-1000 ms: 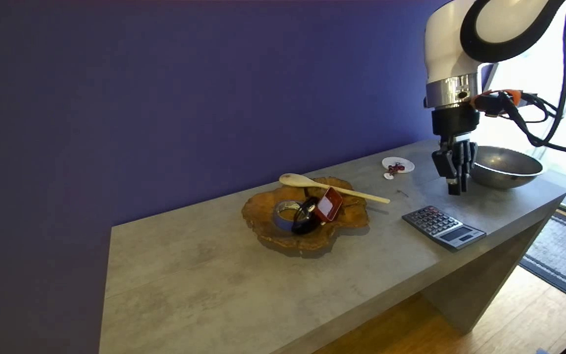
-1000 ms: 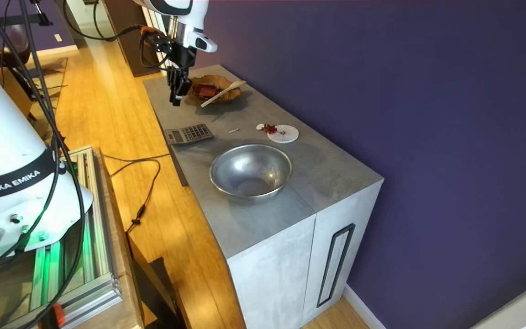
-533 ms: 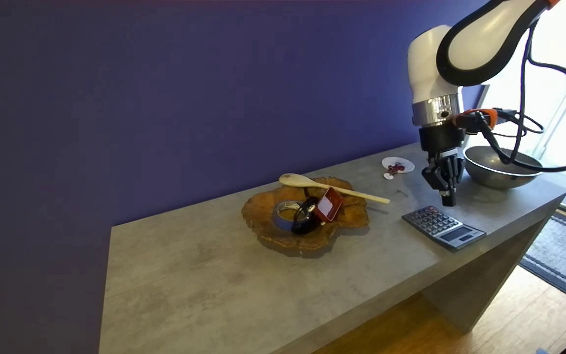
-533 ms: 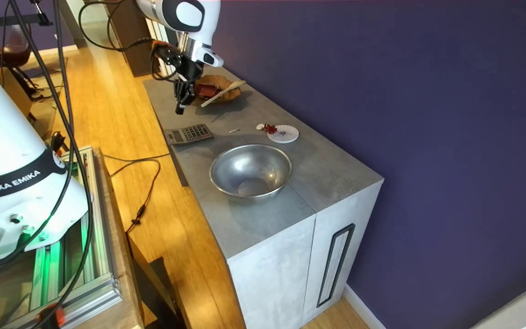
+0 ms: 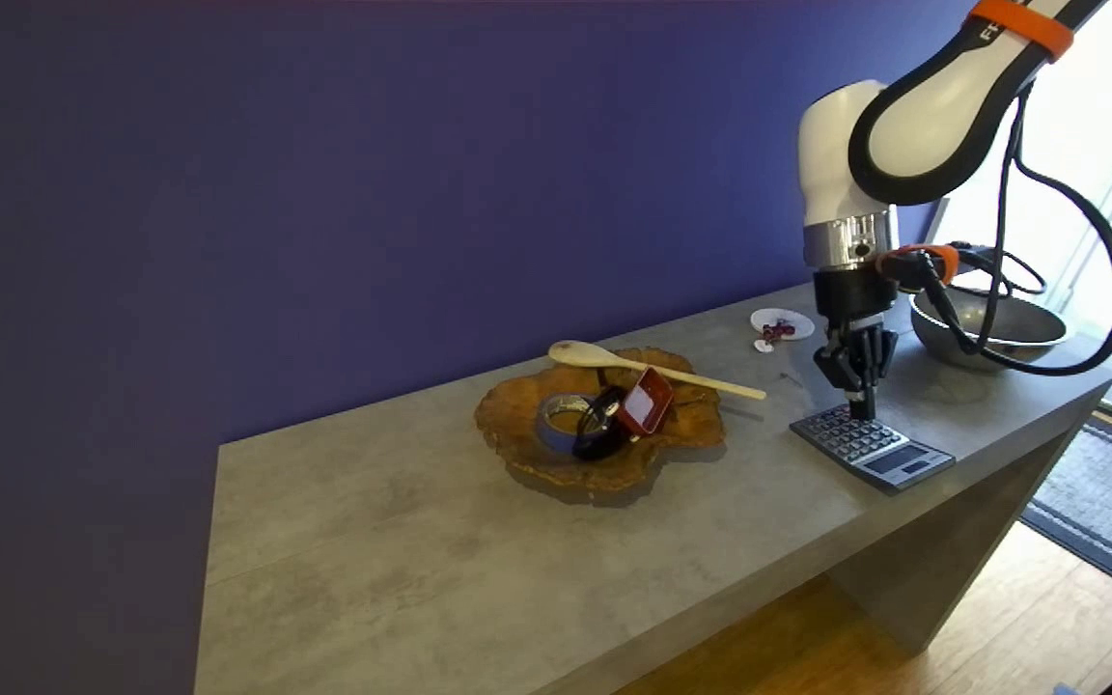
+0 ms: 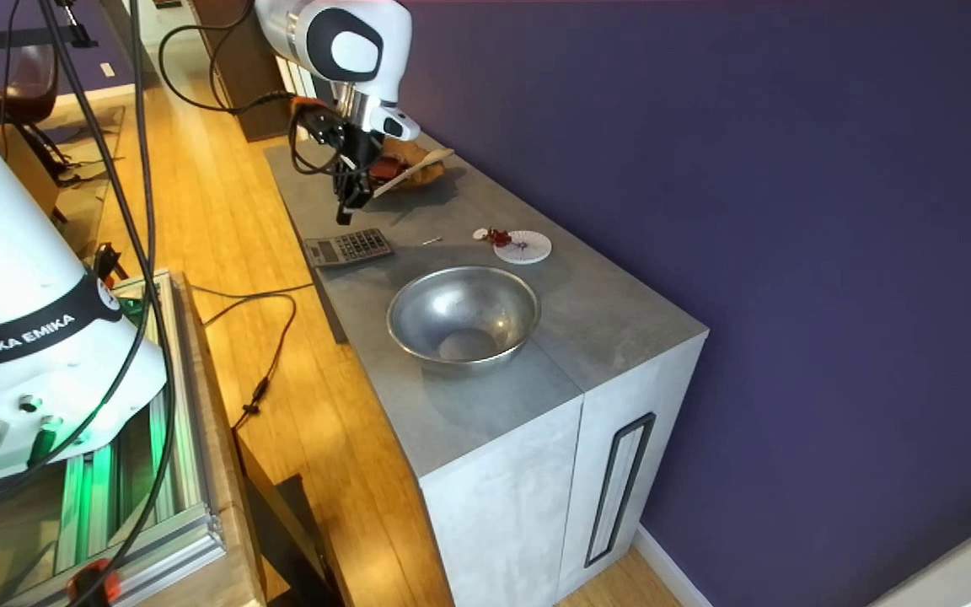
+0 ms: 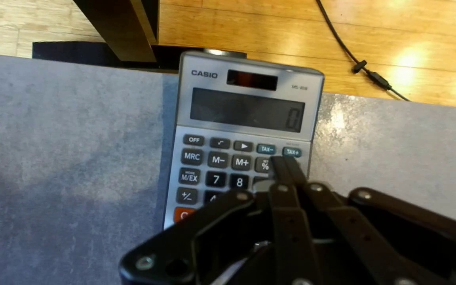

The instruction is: Press four buttons on the calculator

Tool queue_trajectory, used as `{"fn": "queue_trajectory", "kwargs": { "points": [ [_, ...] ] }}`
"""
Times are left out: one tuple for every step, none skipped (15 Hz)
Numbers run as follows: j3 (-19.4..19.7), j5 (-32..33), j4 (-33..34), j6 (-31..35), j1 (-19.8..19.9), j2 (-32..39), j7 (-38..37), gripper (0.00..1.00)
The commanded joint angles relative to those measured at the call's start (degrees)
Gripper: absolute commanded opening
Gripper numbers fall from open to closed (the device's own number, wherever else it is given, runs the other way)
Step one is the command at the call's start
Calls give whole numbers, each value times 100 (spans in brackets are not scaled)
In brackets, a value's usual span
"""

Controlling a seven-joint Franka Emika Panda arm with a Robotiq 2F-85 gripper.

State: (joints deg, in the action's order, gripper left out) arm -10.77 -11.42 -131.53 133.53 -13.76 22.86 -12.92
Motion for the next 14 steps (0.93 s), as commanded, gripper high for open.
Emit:
{"fn": "queue_trajectory", "kwargs": {
  "points": [
    [108,217,77,148,-37,148,-31,0],
    [144,286,83,169,-52,168,-61,0],
    [166,330,91,181,-58,184,-71,0],
    [186,378,99,191,-63,198,-80,0],
    [196,404,110,189,-62,211,-78,0],
    [209,442,121,181,-62,226,-79,0],
    [218,479,142,142,-59,249,-66,0],
    [199,457,160,138,-40,275,-19,0],
    [204,469,182,114,-43,302,-29,0],
    [175,423,203,102,-21,333,23,0],
    [168,405,225,68,-12,361,34,0],
    [176,418,242,57,-21,394,22,0],
    [178,418,256,66,-22,422,23,0],
    [192,436,270,73,-35,448,-2,0]
  ]
}}
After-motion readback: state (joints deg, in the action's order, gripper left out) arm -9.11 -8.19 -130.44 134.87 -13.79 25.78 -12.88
